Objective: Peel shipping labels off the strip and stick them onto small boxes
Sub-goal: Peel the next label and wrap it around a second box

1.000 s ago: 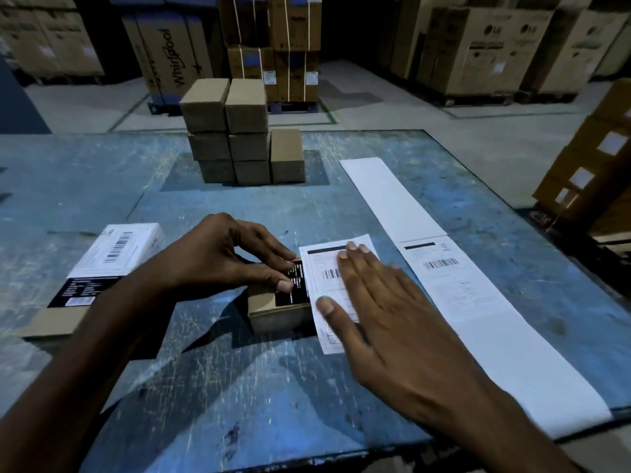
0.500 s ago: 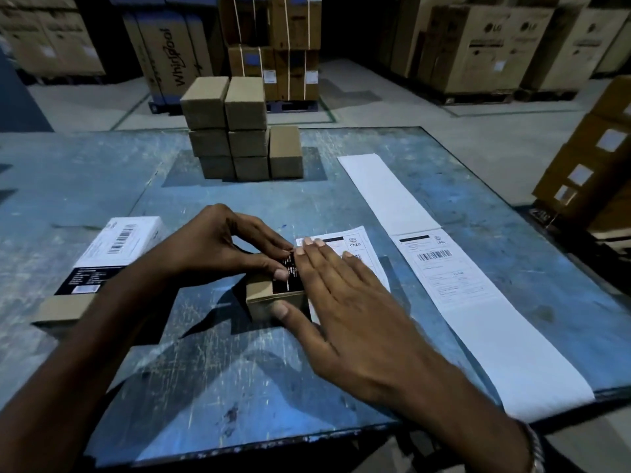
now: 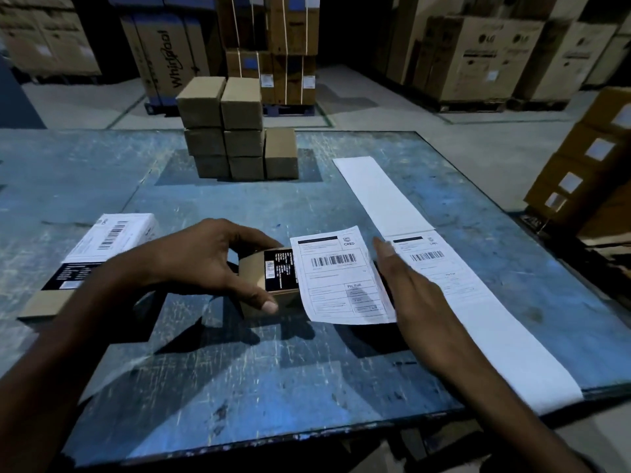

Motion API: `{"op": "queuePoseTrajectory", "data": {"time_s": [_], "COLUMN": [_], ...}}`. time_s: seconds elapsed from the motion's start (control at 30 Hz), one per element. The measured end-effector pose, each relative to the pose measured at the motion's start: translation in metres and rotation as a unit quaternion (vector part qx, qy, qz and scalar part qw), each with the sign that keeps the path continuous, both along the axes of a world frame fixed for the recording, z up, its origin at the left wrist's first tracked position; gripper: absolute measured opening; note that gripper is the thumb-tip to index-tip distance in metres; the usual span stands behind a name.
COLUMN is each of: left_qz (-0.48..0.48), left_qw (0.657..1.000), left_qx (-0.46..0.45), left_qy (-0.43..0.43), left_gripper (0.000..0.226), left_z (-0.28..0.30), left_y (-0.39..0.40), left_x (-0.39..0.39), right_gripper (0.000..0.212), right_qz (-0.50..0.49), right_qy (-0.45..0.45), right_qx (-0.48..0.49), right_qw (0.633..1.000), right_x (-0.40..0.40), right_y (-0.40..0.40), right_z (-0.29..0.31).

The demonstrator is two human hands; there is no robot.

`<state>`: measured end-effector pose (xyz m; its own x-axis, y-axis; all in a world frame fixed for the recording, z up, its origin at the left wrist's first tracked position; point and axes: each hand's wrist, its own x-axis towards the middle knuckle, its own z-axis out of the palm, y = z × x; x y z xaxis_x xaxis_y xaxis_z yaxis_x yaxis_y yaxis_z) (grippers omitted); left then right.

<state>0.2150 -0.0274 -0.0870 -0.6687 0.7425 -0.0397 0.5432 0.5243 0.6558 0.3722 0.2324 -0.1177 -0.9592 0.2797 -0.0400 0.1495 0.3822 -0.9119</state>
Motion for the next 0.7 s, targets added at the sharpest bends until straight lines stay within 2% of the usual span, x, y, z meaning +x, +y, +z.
{"op": "queuePoseTrajectory", "data": {"time_s": [0.07,0.13,0.17,0.23,0.33,0.53,0.6,0.7], "left_qz": [-0.006,-0.001,-0.001,0.006,0.017,0.042,0.064,0.102], "left_qw": [1.0,0.999,0.997,0.991,0.973,0.932,0.925,0.929], "left_qx": [-0.003,0.009,0.017,0.042,0.1,0.213,0.246,0.292], "left_qy": [0.006,0.043,0.069,0.127,0.207,0.291,0.282,0.202], "left_gripper": [0.068,0.056,0.054,0.061,0.077,0.081,0.081,0.088], "left_z": [-0.001,-0.002,-0.003,-0.005,-0.005,0.002,0.002,0.002], "left_y": [0.005,0.006,0.007,0.006,0.007,0.009,0.01,0.008], "left_x": [0.004,0.006,0.007,0.006,0.004,0.0,0.0,-0.004], "right_gripper": [0.036,0.04,0.035,0.028,0.045,0.059,0.065,0.092], "right_qz": [0.002,-0.019,-0.028,-0.02,0.052,0.151,0.154,0.15], "right_qy": [0.01,0.014,0.012,-0.008,-0.037,-0.026,-0.009,0.028], "right_qx": [-0.068,-0.131,-0.155,-0.188,-0.199,-0.202,-0.186,-0.21], "right_qw": [0.998,0.991,0.987,0.982,0.978,0.967,0.97,0.966], "right_x": [-0.007,-0.016,-0.02,-0.025,-0.032,-0.063,-0.078,-0.101], "right_y": [0.008,0.014,0.016,0.017,0.019,0.024,0.024,0.024], "right_z": [0.0,0.0,0.004,0.013,0.026,0.068,0.079,0.082]}}
